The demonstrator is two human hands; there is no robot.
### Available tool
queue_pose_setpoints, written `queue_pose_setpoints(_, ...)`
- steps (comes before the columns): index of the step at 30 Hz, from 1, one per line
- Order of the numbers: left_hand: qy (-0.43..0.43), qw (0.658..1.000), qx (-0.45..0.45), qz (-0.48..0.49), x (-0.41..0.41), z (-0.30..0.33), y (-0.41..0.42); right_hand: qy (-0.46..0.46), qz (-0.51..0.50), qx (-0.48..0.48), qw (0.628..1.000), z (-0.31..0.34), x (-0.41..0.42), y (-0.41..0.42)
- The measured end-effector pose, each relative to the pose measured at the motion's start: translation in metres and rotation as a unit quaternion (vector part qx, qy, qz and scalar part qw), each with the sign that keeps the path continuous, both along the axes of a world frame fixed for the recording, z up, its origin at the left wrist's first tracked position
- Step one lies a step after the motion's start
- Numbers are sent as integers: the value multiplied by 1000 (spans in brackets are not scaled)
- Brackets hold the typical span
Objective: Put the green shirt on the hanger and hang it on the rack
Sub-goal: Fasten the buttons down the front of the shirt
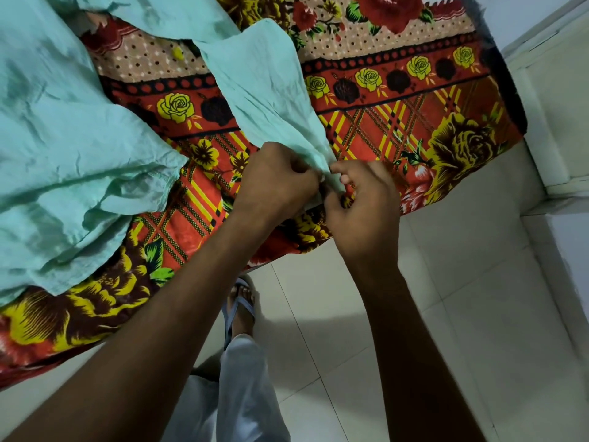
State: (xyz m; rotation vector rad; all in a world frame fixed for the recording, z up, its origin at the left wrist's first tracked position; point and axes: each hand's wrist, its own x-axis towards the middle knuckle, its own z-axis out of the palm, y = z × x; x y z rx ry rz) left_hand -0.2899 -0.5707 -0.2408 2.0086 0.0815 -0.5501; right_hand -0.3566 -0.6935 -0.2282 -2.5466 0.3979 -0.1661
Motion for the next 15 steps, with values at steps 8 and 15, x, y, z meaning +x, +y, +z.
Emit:
queue_pose_setpoints(8, -212, 975, 38, -57, -5, -7, 15, -44, -52, -18, 997, 6, 5, -12)
queue_pose_setpoints(15, -265, 962, 65, -2, 6, 15, 50, -88, 119, -60, 987, 22, 37, 30)
